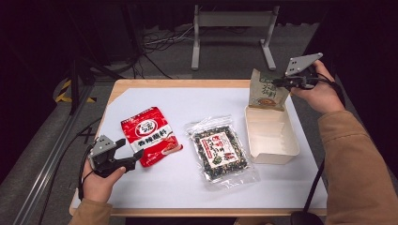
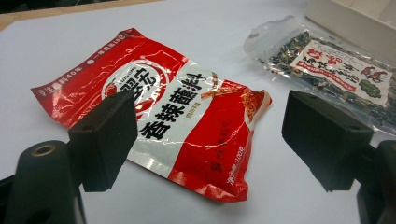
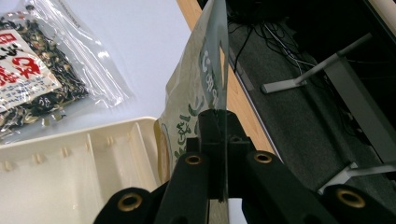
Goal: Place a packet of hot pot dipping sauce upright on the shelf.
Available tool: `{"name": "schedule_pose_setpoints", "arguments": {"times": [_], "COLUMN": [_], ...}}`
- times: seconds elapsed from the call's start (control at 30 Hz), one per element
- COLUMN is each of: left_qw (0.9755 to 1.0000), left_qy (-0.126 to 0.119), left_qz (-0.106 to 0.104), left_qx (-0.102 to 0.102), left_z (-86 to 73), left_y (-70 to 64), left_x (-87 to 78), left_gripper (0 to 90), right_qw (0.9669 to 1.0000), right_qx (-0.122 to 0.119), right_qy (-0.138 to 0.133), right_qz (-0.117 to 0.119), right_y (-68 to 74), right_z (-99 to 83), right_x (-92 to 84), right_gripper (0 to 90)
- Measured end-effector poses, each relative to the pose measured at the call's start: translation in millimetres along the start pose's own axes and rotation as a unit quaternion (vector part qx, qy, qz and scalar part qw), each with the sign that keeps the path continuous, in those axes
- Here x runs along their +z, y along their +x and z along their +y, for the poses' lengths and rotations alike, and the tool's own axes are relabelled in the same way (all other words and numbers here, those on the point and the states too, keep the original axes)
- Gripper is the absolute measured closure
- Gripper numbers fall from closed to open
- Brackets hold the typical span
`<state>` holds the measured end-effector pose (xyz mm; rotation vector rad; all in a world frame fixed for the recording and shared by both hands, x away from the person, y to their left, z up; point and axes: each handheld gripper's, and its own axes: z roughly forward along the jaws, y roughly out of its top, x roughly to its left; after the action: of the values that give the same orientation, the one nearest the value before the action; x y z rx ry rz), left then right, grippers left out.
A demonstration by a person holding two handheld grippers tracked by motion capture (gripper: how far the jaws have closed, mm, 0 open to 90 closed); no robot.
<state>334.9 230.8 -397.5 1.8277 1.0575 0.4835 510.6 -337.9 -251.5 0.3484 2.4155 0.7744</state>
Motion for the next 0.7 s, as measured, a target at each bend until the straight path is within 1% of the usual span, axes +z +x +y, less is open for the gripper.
{"name": "schedule_pose_setpoints", "arguments": {"times": [0.1, 0.37, 0.43, 0.47, 0.57, 0.7], "left_qw": [1.0, 1.0, 1.0, 1.0, 1.0, 0.9999], "left_qy": [0.001, 0.004, 0.005, 0.006, 0.007, 0.009], "left_qz": [-0.002, -0.004, -0.005, -0.005, -0.005, -0.004], "left_qx": [-0.001, -0.003, -0.003, -0.003, -0.001, -0.001], "left_z": [-0.1, -1.0, -1.1, -1.2, -1.3, -2.2], "left_y": [-0.3, -0.6, -0.8, -0.8, -0.5, 0.3], "left_x": [0.5, 1.5, 1.9, 2.1, 2.5, 3.6], "left_gripper": [19.2, 19.2, 19.2, 19.2, 19.2, 19.2], "right_qw": [1.0, 1.0, 1.0, 0.9999, 0.9999, 0.9996], "right_qx": [-0.004, 0.005, 0.002, 0.004, 0.008, 0.021], "right_qy": [0.007, 0.004, 0.005, 0.008, 0.01, 0.014], "right_qz": [-0.002, 0.003, 0.003, 0.007, 0.01, 0.011], "right_y": [0.3, 3.4, 4.7, 5.5, 5.7, 6.2], "right_z": [-2.6, -5.2, -5.6, -6.3, -8.7, -11.8], "right_x": [5.5, 13.0, 16.1, 18.1, 22.7, 25.8], "right_gripper": [89.7, 89.7, 89.7, 89.7, 89.7, 89.6]}}
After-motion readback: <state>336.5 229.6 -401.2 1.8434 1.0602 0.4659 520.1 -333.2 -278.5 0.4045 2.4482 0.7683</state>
